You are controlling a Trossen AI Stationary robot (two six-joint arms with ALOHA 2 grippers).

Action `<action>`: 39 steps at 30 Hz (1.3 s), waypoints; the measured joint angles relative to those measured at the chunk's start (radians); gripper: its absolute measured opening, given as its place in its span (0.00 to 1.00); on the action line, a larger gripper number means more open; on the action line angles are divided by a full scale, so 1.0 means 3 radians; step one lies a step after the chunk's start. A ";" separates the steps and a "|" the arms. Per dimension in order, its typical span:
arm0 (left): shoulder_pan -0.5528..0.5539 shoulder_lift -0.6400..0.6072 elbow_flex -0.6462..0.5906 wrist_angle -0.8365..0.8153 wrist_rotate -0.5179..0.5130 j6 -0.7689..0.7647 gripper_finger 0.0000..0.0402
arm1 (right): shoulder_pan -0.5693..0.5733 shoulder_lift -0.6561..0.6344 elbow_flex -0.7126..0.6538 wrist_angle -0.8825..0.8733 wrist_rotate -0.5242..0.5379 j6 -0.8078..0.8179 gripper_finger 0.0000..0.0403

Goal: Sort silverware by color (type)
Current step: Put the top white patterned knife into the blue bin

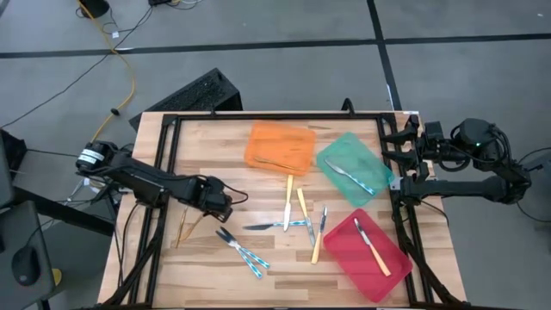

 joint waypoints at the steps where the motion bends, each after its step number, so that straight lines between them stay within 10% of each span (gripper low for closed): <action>1: 0.0020 -0.0001 -0.0043 -0.0003 0.0028 -0.0020 0.50 | 0.0000 0.0000 0.0000 0.0000 0.0000 0.0000 0.57; 25: 0.0082 -0.0001 -0.0155 0.0294 -0.0027 -0.0015 0.50 | 0.0000 0.0000 0.0000 -0.0004 0.0001 -0.0001 0.57; 39: 0.0207 -0.0001 -0.0154 0.1905 -0.0122 0.0137 0.50 | 0.0001 0.0000 0.0000 -0.0040 0.0001 0.0000 0.57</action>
